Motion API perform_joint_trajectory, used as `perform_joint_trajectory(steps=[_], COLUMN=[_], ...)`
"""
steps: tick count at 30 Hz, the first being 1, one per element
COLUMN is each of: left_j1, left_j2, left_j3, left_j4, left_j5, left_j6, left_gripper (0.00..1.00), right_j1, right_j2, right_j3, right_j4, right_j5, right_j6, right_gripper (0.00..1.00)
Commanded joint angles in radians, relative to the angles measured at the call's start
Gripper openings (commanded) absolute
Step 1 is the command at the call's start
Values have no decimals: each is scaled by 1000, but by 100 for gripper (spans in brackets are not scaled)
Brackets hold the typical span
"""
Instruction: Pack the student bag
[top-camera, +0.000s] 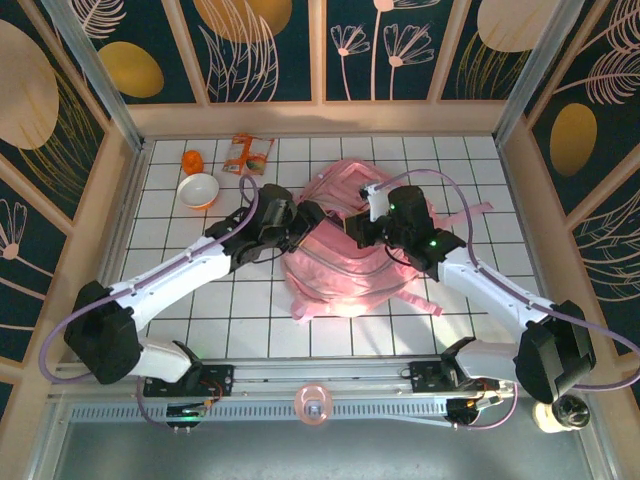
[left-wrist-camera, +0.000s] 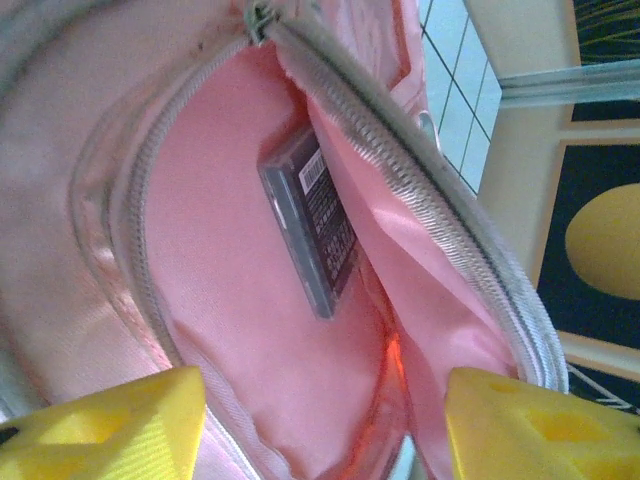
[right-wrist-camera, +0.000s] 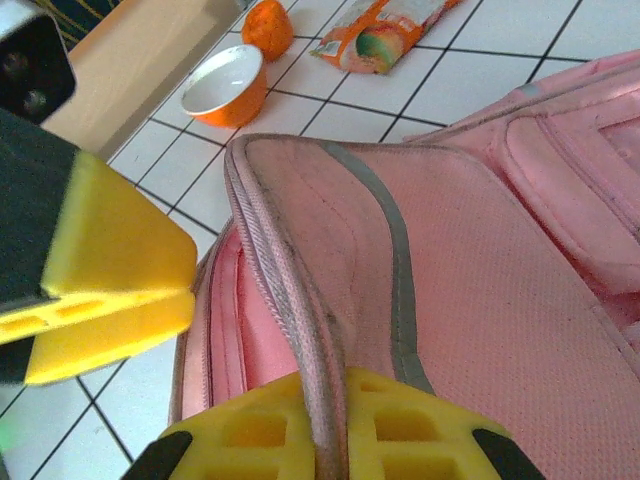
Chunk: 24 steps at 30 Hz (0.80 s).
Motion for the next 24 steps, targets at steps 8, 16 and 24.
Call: perform_joint_trajectory(steps=[8,16,24], left_j1=[101,129,131], left_j2=[-203,-23,173], left_j3=[-205,-81,-23], left_j4=[232,237,260], left_j5=[-41,-1,149], left_j6=[193,484,538], left_gripper=[73,73,62], right_j1=[-21,-65,-171], right_j2=[-112,-271,-387], right_j3=[-50,-78,-211], right_j4=[-54,-193,-371], right_j5=[-193,-136,77], right_j6=[25,205,403], right_gripper=[7,60,62])
